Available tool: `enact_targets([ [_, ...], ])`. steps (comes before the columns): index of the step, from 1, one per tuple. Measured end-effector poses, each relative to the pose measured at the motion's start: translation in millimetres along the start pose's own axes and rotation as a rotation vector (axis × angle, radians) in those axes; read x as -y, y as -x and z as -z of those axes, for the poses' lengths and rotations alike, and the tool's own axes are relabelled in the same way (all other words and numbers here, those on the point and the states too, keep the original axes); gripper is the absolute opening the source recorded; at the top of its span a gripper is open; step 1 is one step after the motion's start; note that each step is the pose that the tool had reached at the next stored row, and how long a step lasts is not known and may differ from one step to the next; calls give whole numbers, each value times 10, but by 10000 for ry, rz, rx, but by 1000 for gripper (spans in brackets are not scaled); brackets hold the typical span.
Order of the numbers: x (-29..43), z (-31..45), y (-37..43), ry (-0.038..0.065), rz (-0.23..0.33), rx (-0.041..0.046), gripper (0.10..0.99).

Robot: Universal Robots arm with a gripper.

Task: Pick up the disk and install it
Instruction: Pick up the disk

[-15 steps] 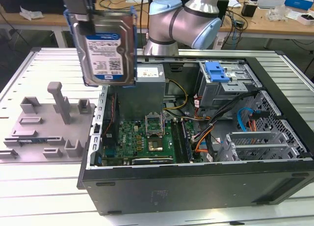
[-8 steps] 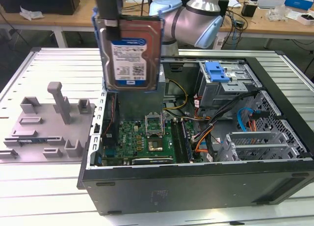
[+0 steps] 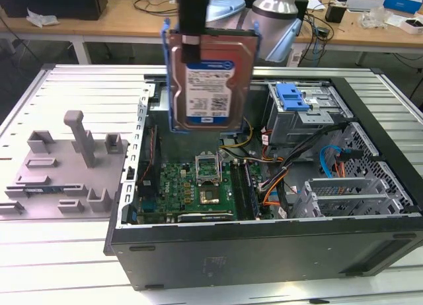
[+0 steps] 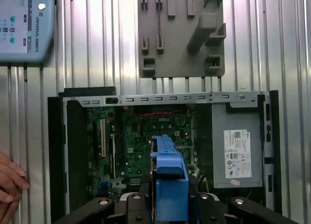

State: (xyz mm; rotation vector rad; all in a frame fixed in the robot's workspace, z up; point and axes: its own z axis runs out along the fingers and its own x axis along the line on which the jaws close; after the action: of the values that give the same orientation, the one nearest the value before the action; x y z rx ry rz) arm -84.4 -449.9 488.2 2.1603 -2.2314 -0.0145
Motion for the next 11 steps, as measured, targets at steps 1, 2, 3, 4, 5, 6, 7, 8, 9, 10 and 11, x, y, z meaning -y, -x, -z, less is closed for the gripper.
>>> enact_targets([
  [1, 75, 2, -31, 6, -1, 0, 365],
  [2, 123, 3, -50, 8, 0, -1, 365],
  [3, 175, 5, -71, 13, -1, -2, 365],
  [4, 245, 6, -99, 17, 1, -1, 365],
  [5, 291, 7, -118, 20, -1, -1, 365],
  [6, 374, 9, -151, 24, 1, 0, 365],
  [7, 422, 10, -170, 29, -1, -1, 365],
  [8, 472, 11, -188, 33, 0, -1, 365],
  [9, 530, 13, -208, 39, 0, -2, 365],
  [10, 586, 14, -227, 44, 0, -2, 365],
  [11, 641, 16, -246, 49, 1, -3, 365],
])
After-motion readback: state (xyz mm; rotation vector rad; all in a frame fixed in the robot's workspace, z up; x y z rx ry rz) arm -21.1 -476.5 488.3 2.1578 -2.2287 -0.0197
